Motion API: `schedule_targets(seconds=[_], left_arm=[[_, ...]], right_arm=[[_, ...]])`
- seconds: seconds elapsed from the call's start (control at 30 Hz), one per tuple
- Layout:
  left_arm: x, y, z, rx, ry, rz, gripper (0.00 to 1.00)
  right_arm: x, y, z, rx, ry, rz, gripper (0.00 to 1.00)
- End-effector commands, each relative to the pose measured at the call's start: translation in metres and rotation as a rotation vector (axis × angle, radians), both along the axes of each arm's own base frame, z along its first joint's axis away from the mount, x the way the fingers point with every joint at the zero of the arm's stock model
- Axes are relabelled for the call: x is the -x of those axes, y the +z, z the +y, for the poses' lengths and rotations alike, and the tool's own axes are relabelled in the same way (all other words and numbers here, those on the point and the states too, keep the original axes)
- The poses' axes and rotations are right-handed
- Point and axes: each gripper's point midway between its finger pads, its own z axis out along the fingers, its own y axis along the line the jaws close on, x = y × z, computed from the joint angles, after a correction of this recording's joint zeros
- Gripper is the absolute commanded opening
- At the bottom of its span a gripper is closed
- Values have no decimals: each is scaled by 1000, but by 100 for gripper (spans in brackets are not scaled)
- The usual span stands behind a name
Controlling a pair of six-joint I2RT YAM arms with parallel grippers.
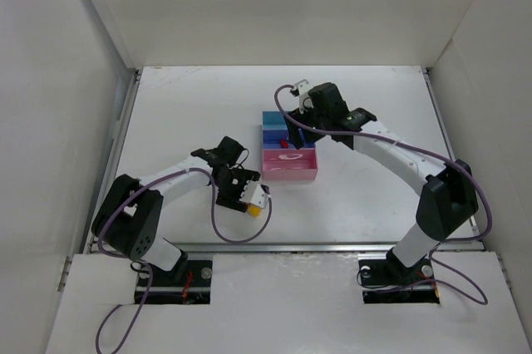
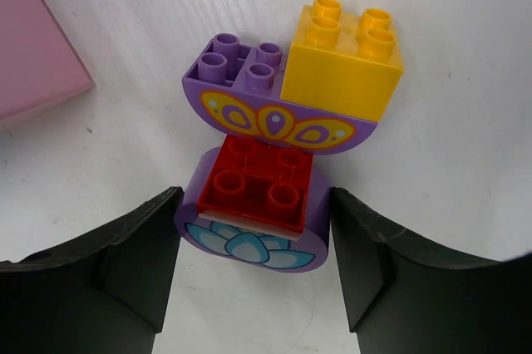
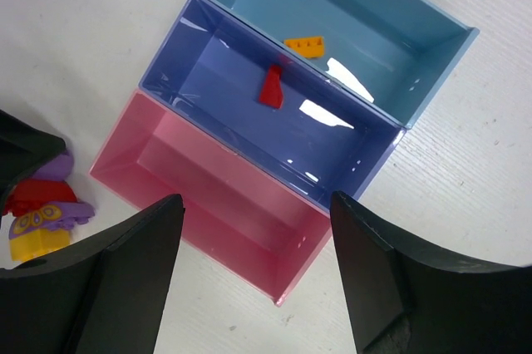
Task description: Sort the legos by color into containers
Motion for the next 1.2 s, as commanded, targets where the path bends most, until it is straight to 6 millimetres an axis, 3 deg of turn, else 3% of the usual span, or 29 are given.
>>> schedule_targets(seconds=[0.0, 0.1, 0.13, 0.17, 0.23, 0.27, 0.4, 0.47, 0.63, 0.67, 0.73, 0.8, 0.93, 1.03, 1.17], left_arm=[[9, 2, -2, 22, -32, 22, 58], [10, 2, -2, 22, -13, 32, 38], [10, 4, -2, 26, 3, 33, 27], [10, 4, -2, 26, 3, 33, 27], [13, 4, 0, 27, 26, 44, 5], [14, 4, 0, 26, 39, 50, 0], [11, 16, -2, 60, 115, 41, 0], [10, 31, -4, 90, 163, 27, 0], [8, 83, -17, 232, 267, -25, 0], [7, 101, -18, 276, 281, -60, 0], [10, 116, -20, 325, 333, -50, 0], [7, 141, -22, 387, 377, -83, 0], [-24, 183, -25, 533, 573, -179, 0], [-43, 206, -23, 624, 713, -230, 0], [-57, 223, -20, 673, 774, -288, 0]], right_arm=[[-1, 15, 8, -24, 22, -51, 76], [-1, 15, 8, -24, 22, -51, 76], [-1, 15, 8, -24, 22, -51, 76], [-1, 15, 8, -24, 22, -51, 76], [-1, 15, 8, -24, 22, -51, 76], [1, 14, 7, -19, 22, -43, 76], [5, 22, 6, -43, 15, -42, 76], [9, 37, 7, -87, 4, -52, 76], [23, 74, 13, -218, 2, -46, 78], [24, 80, 10, -247, -6, -38, 78], [29, 106, 13, -354, -7, -46, 81], [40, 122, 21, -437, 48, -24, 100], [63, 141, 38, -560, 130, 70, 100], [74, 144, 51, -636, 195, 129, 98], [83, 153, 63, -693, 250, 138, 94]])
